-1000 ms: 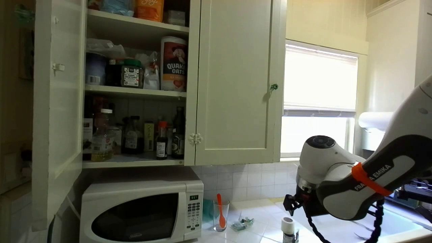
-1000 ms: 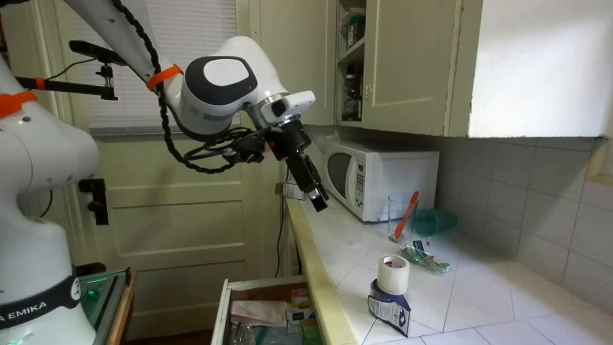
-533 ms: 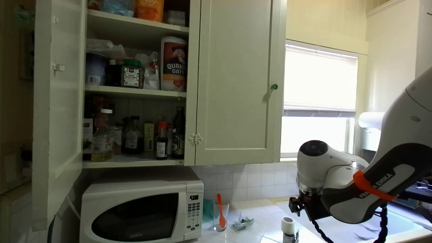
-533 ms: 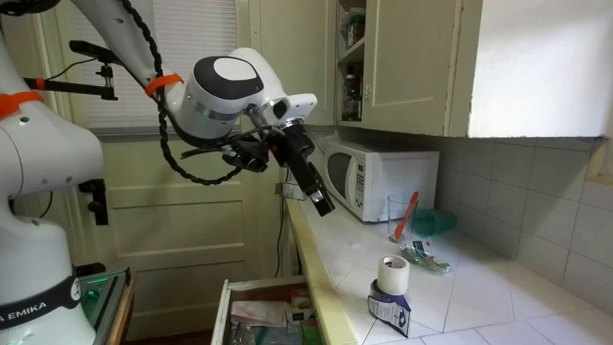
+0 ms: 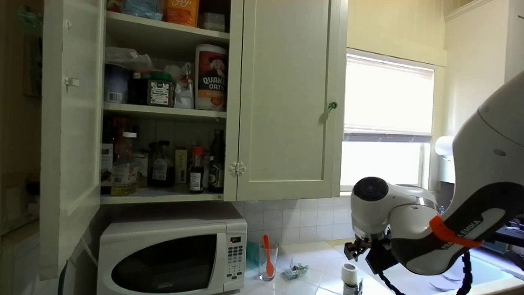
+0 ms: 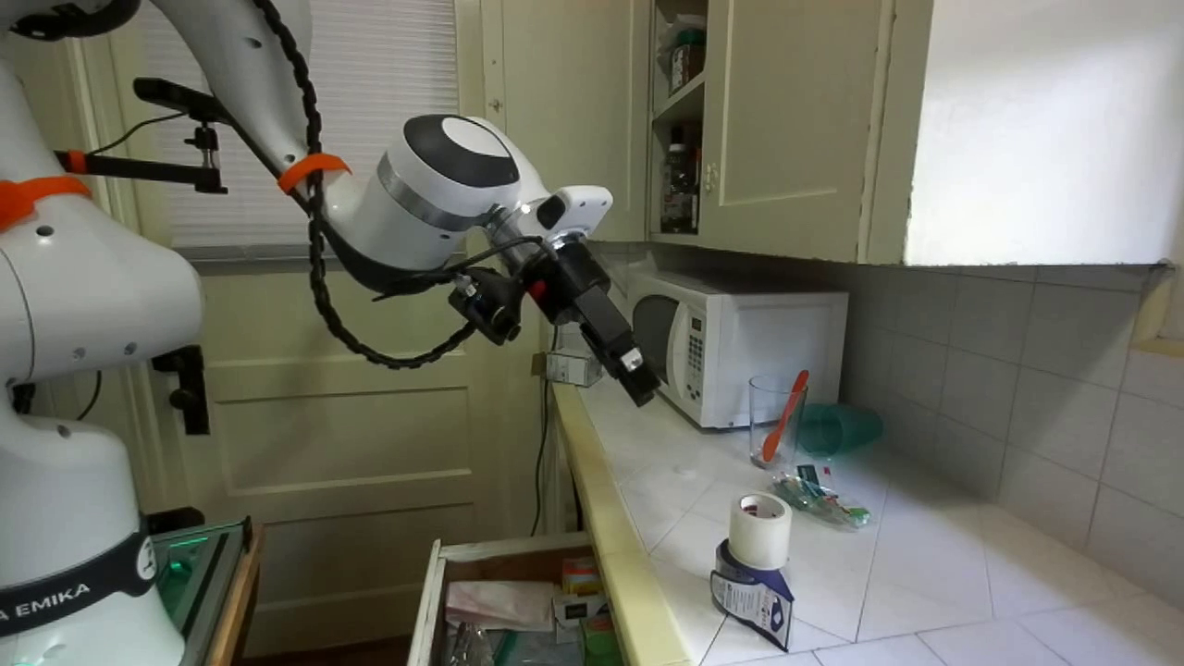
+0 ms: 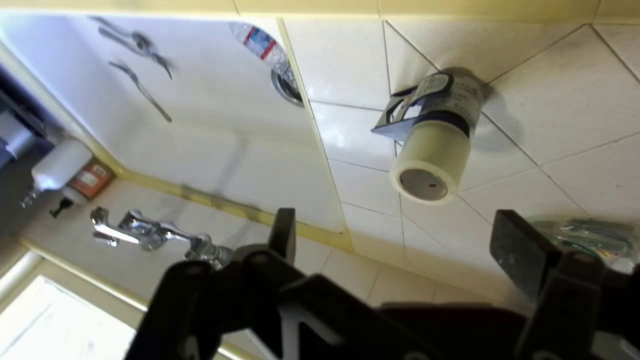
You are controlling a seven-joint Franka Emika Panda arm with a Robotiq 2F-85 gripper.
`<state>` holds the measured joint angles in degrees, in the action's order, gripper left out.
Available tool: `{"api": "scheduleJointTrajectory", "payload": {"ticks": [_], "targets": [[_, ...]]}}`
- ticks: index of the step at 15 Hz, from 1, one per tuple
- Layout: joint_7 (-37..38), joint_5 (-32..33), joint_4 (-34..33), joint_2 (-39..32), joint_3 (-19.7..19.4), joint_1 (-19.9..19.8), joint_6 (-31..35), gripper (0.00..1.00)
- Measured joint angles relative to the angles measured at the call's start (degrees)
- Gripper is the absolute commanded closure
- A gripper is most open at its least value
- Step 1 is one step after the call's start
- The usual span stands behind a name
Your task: Move the blue cup forward
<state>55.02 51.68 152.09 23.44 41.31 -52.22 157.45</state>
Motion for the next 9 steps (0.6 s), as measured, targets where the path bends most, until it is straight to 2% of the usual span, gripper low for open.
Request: {"api": "scheduleJointTrajectory", "payload": {"ticks": [7,9], "targets": [[10.45,31.58,-5.92,-1.18,18.88,-20.58,11.64,0.0],[12.52,40.19,-9.42,-1.77,23.96,-26.21,12.51,0.0]]}}
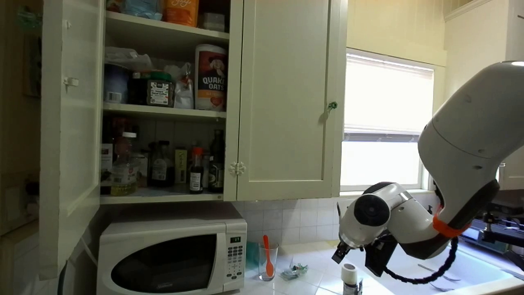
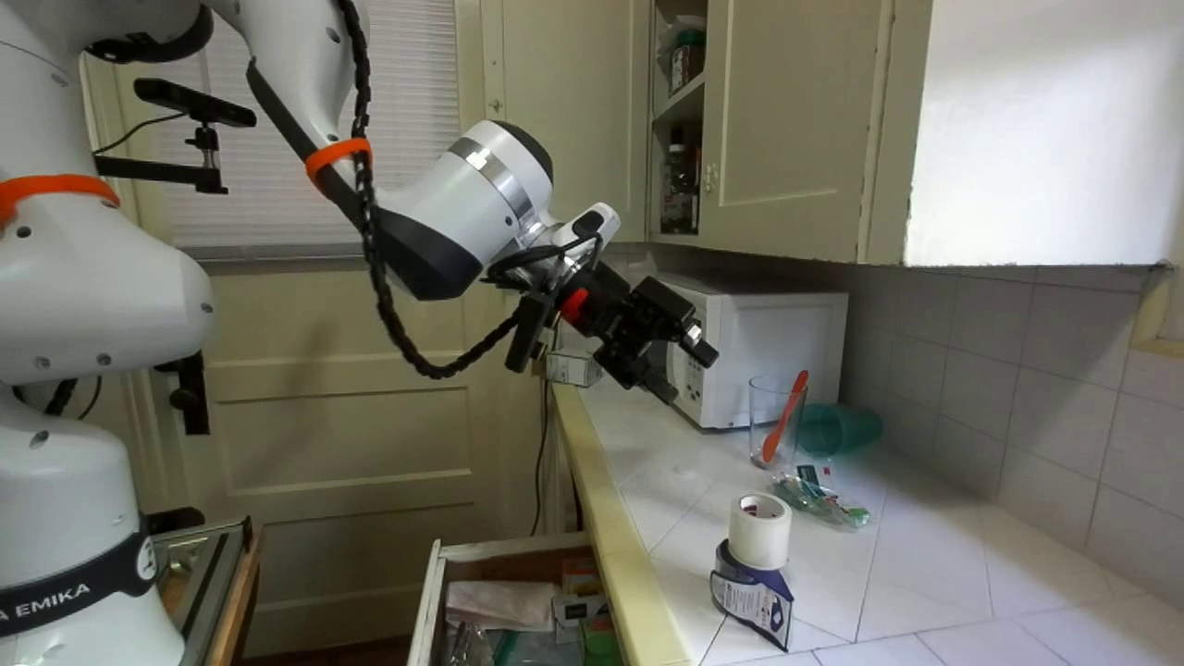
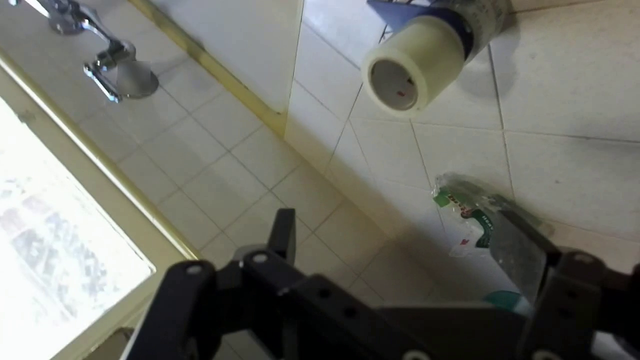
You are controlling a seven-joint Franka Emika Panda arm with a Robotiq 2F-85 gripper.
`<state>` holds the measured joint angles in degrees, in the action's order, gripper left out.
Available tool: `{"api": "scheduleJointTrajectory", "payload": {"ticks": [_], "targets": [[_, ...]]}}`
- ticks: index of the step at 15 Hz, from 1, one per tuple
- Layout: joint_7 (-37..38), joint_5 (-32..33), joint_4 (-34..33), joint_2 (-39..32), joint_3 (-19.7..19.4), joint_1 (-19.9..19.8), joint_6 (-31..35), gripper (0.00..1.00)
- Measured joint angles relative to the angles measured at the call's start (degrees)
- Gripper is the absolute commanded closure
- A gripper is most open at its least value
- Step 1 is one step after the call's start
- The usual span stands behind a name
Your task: Move the blue cup forward
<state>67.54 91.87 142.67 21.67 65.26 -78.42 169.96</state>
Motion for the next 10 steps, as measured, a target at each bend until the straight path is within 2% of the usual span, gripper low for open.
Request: {"api": "scheduleJointTrajectory", "payload": {"ticks": [3,5,7,10], "targets": [[1.12,12.78,-5.77,-4.09,9.38,-8.31,-2.39,0.0],[0.24,20.43,-7.85,-8.89,17.44,-15.0,-6.25,0.0],[-5.4,22.06,-7.51,-12.33,25.85,-23.31,-7.41,0.0],[-14.1,18.17,-6.19,-10.21,35.33,-34.42,-6.01,0.0]]}}
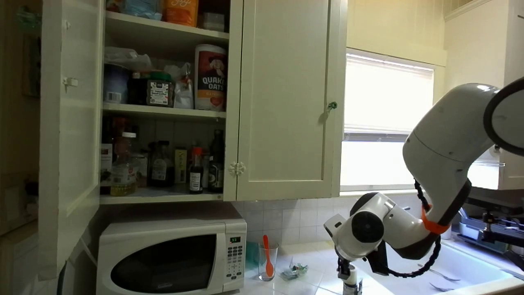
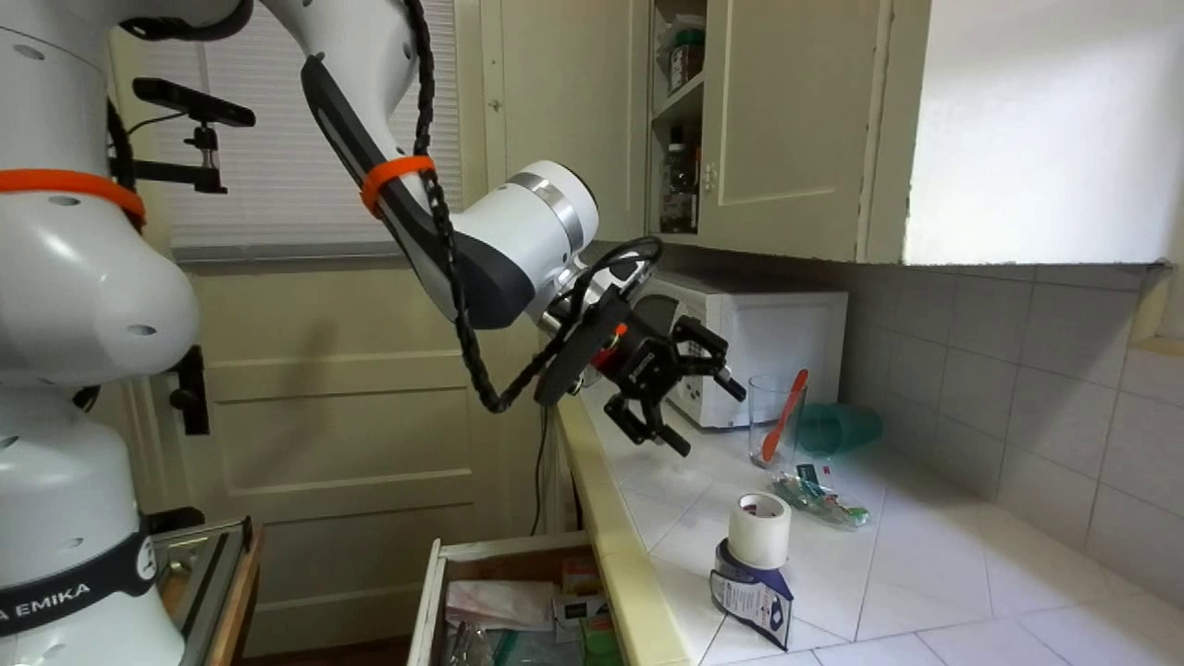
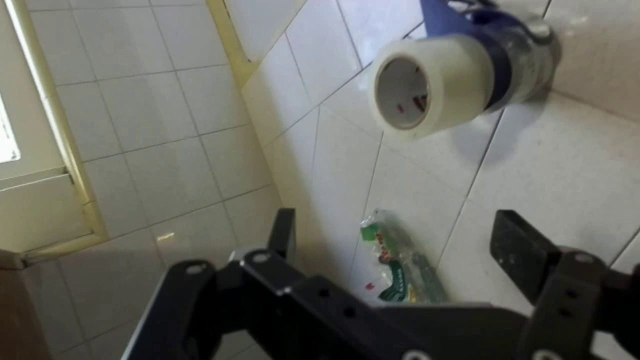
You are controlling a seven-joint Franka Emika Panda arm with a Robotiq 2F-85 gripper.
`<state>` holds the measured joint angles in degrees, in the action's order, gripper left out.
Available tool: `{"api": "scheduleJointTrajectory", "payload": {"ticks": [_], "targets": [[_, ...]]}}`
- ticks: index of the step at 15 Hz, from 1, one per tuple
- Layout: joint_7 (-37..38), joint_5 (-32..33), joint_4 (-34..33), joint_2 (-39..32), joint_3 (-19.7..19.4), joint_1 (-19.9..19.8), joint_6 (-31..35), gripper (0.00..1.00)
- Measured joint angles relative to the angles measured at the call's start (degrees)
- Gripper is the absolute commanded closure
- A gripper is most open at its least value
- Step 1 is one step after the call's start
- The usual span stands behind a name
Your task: Move the blue cup forward
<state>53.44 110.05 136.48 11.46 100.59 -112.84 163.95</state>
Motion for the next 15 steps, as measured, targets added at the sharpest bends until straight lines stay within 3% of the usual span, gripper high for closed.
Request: {"api": "scheduleJointTrajectory", "payload": {"ticks": [5,8,15], "targets": [[-12.53,-15.42,-3.73,13.88,16.67,-16.97,-0.36,0.0],[-20.99,-27.94,-8.87,22.07,25.33,-25.14,-4.53,0.0],[-22.07,-29.47,-10.89,24.11,26.73,-27.01,-5.33,0.0]]}}
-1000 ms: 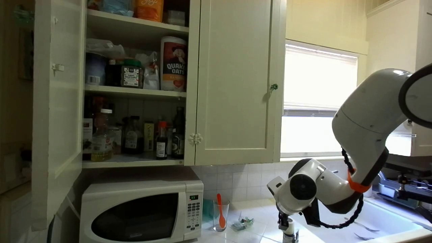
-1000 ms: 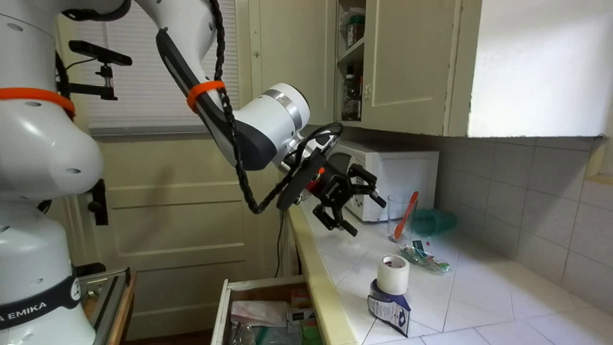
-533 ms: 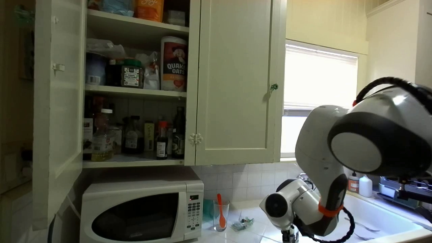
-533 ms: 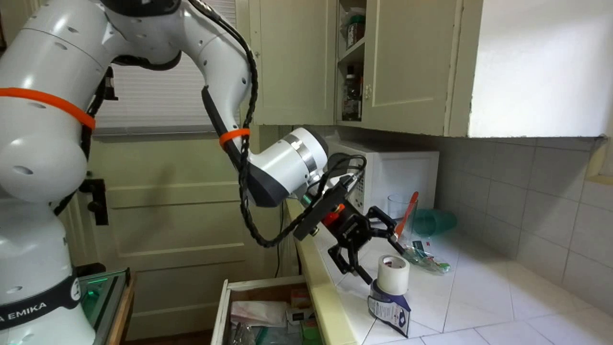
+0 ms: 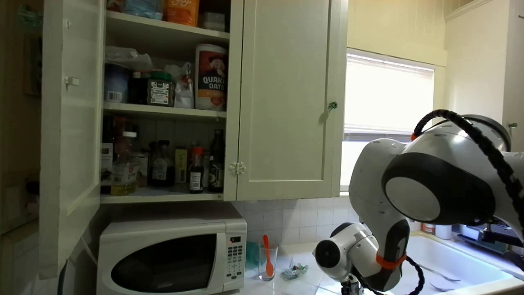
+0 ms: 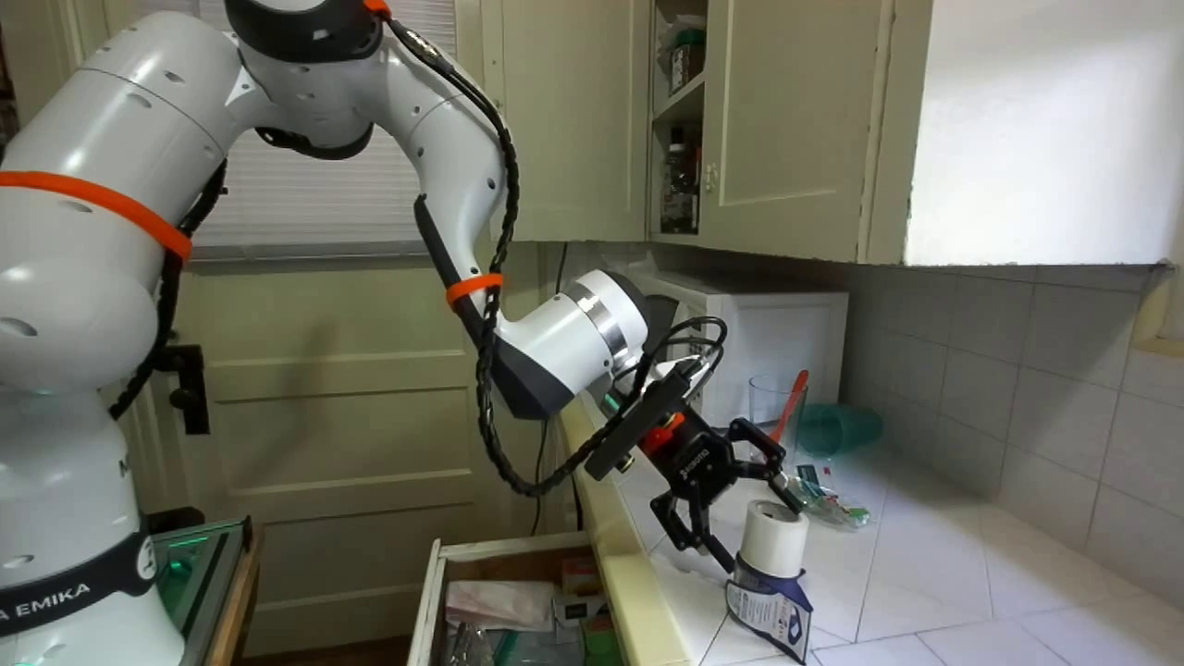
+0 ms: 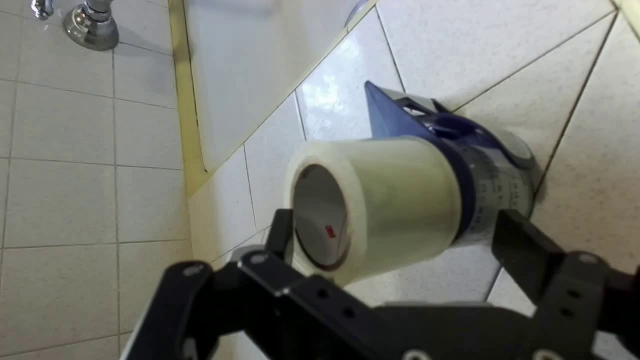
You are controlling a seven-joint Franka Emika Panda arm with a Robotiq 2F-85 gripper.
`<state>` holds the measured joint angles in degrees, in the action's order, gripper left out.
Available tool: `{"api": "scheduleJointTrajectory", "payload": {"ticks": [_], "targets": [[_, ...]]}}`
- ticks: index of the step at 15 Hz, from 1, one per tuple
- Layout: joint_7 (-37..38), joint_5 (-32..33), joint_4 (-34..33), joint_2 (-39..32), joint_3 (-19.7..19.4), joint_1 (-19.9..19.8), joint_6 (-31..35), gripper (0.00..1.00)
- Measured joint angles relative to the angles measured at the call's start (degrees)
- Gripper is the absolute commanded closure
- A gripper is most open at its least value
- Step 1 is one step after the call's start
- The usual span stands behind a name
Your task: Move the blue cup forward
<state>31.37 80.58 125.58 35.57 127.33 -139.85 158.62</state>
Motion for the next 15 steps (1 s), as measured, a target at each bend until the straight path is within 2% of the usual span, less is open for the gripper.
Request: {"api": "scheduleJointTrajectory", "payload": {"ticks": [3,8,12,15], "targets": [[3.41,2.52,-0.19,-0.09,-1.28,1.6,-0.36,0.0],[21.9,15.79,-0.01,-1.65,-8.41,13.7,-9.05,0.0],[35.81,32.94,-1.45,-1.38,-10.02,16.81,-8.29,0.0],[45.68,47.3,-2.19,-0.96,-9.39,17.68,-9.19,0.0]]}}
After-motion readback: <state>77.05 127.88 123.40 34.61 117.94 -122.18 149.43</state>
